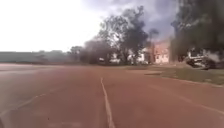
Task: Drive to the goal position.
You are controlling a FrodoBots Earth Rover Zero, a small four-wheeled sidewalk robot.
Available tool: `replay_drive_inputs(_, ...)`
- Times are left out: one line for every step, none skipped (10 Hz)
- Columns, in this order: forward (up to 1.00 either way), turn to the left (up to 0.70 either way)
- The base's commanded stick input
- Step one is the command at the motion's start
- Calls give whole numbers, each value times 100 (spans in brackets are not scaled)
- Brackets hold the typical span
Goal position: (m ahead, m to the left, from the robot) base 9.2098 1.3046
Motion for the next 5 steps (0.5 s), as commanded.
replay_drive_inputs(70,0)
replay_drive_inputs(70,0)
replay_drive_inputs(70,0)
replay_drive_inputs(70,0)
replay_drive_inputs(70,0)
